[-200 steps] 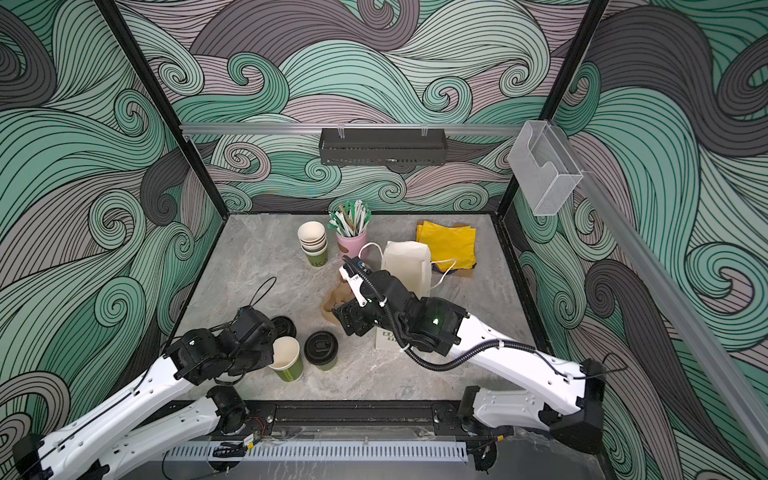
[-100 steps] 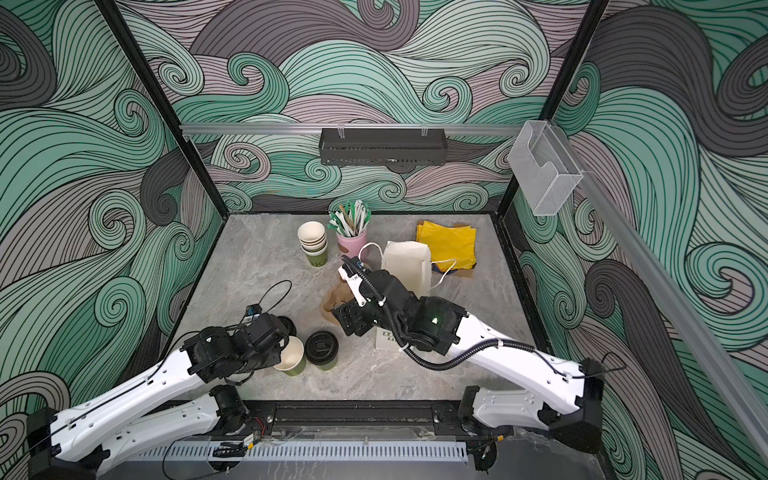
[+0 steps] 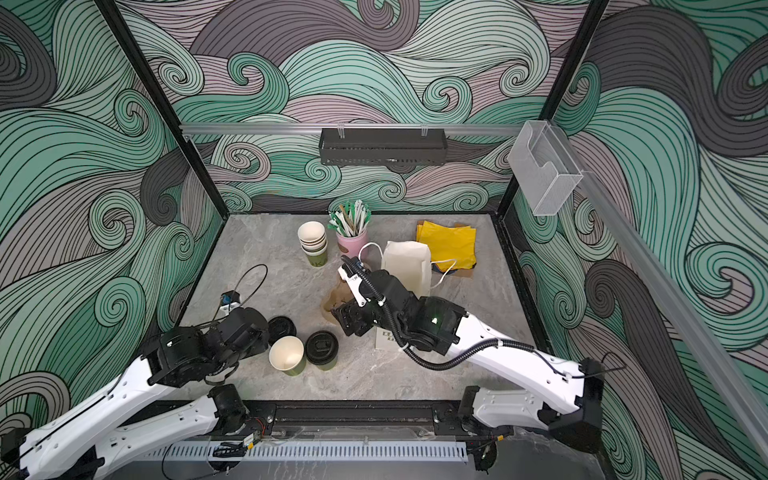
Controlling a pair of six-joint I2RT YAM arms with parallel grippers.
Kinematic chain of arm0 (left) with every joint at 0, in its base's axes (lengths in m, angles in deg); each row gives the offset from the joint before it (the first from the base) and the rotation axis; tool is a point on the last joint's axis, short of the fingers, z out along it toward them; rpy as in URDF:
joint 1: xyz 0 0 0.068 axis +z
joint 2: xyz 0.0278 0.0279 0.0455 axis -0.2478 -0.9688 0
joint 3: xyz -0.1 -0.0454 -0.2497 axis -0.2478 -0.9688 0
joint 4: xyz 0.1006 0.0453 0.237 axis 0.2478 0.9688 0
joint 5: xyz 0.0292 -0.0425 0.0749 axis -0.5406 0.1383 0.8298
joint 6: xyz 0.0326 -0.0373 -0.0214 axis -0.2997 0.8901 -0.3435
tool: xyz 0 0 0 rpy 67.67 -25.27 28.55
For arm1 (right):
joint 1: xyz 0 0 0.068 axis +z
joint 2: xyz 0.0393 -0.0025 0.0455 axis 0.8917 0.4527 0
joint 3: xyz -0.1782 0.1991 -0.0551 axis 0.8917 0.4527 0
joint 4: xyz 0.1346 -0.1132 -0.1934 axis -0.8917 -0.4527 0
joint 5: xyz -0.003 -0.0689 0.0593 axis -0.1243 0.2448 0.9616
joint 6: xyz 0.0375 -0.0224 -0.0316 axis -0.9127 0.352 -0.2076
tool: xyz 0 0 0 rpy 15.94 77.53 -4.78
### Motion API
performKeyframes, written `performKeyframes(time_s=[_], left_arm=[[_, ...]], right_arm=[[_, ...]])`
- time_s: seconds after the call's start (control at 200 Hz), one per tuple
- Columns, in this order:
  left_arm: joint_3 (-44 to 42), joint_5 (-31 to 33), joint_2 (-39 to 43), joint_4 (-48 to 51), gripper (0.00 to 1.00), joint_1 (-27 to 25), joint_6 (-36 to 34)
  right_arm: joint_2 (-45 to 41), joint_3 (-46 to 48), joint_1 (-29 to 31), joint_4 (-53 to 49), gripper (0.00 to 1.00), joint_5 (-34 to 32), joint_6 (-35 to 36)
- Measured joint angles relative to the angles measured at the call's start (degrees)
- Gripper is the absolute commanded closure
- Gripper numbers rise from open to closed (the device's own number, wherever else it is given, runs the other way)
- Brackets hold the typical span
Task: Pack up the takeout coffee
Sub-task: 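Set the green cup down beside the lidded cup with the left gripper, then grasp the black lid on the table with the left gripper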
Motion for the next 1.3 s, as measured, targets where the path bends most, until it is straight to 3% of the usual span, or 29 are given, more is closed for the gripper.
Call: performKeyframes(time_s=[0.14,0.27,0.38,0.645,0.86,1.296], left_arm=[[-0.2,-1.1,-3.4,-1.2,0.41,9.1,-4.8],[-1.9,-6.4,-9.1,-6.4,0.34,18.6,-12.2],[-2.0,-11.1,-15.3,-10.9,0.30,22.9,-17.6],[-0.1,-21.2,-28.4,-16.0,0.23,26.9,-26.9],[3.1,-25.2,-35.4,-15.5,0.17,29.2,-31.1],[1.3,-26.3,-37.5,-15.6,0.12,31.1,-32.9]], right_arm=[[0.6,-0.1,0.0,0.0,0.22,0.1,-0.2],[1.4,-0.1,0.0,0.0,0.22,0.5,-0.2],[1.8,-0.5,0.0,-0.1,0.22,0.5,-0.2],[2.1,-1.2,0.0,-0.9,0.22,0.5,-0.4],[3.0,-1.3,0.0,-1.2,0.22,0.6,-0.5],[3.5,-1.7,-0.1,-1.4,0.22,0.8,-0.9]])
